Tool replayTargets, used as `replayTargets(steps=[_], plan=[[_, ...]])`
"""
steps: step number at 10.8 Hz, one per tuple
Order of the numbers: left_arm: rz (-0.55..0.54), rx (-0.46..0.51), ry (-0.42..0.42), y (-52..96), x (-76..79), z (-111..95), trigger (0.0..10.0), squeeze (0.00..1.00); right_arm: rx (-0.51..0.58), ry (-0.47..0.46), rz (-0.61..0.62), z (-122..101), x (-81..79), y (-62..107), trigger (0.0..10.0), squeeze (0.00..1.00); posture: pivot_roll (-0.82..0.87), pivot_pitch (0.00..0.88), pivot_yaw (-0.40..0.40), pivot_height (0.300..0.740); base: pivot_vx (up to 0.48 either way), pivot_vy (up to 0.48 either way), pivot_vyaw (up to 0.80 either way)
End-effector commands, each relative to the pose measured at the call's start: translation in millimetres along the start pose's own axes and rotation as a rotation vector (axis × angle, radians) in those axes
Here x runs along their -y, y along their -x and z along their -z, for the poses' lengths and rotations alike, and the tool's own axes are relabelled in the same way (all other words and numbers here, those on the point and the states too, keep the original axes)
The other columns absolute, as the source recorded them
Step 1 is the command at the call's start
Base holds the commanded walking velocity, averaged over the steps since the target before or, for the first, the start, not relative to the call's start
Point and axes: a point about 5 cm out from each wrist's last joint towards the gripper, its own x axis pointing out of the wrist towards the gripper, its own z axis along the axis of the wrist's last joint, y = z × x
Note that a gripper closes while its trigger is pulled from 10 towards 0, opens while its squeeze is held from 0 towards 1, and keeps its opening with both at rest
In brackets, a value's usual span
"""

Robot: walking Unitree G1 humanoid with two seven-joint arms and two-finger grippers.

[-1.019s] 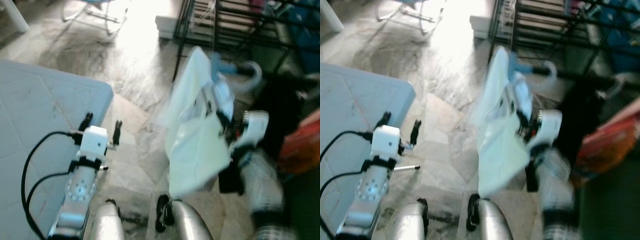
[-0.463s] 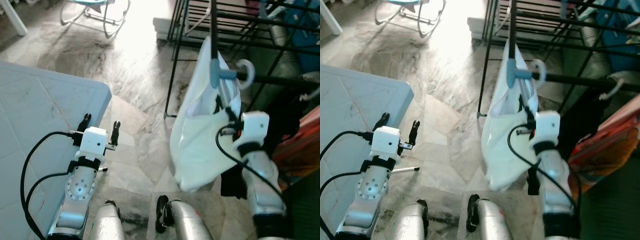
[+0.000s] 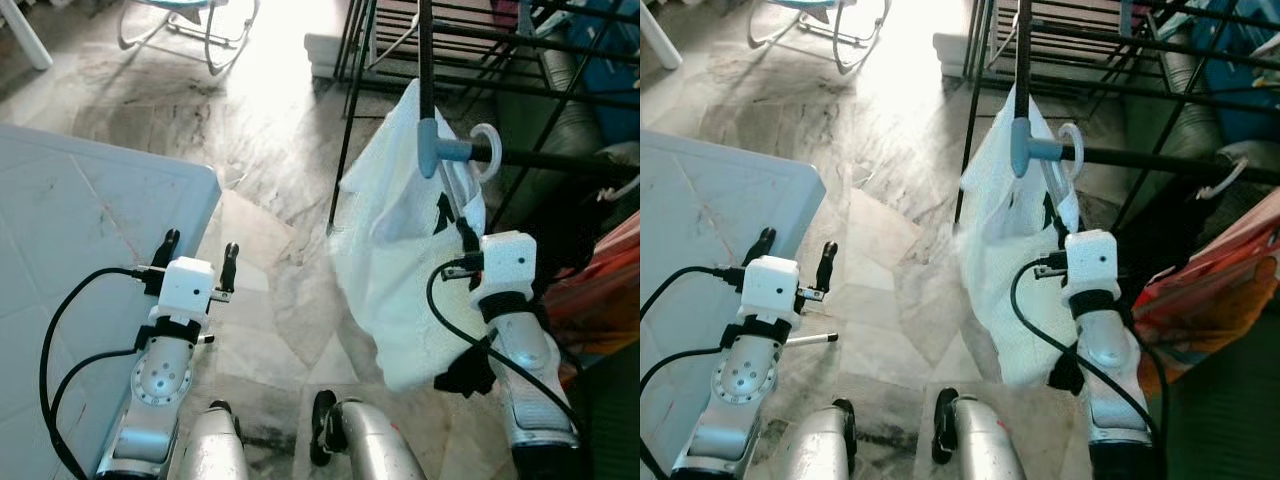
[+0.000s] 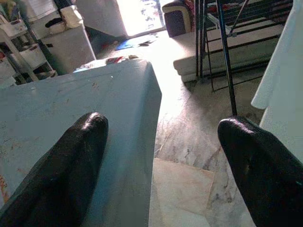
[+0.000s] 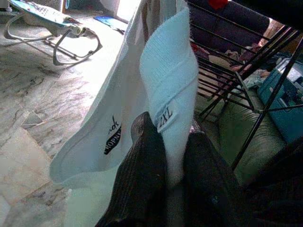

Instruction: Hang hanger

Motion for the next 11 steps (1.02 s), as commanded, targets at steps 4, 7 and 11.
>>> replayTargets(steps=[4,7,11], plan=[[-0.004,-0.089,0.002,7.4,4.7,14,10.0,0.00,0.217,-0.062,0.064,-59,16.3,-74.3,0.0,0.00,0.07,0.230,-0.112,0.740,0.000,0.000,0.00],[-0.049,-0.112,-0.001,16.0,-1.1,17,10.0,0.00,0.143,-0.124,0.072,-60,25.7,-103.7,0.0,0.00,0.11,0.234,-0.137,0.740,0.000,0.000,0.00],[-0.016,-0.116,-0.005,17.0,1.0,17,10.0,0.00,0.029,-0.110,0.022,-4,11.7,-54.5,0.0,0.00,0.09,0.238,-0.114,0.740,0.000,0.000,0.00]])
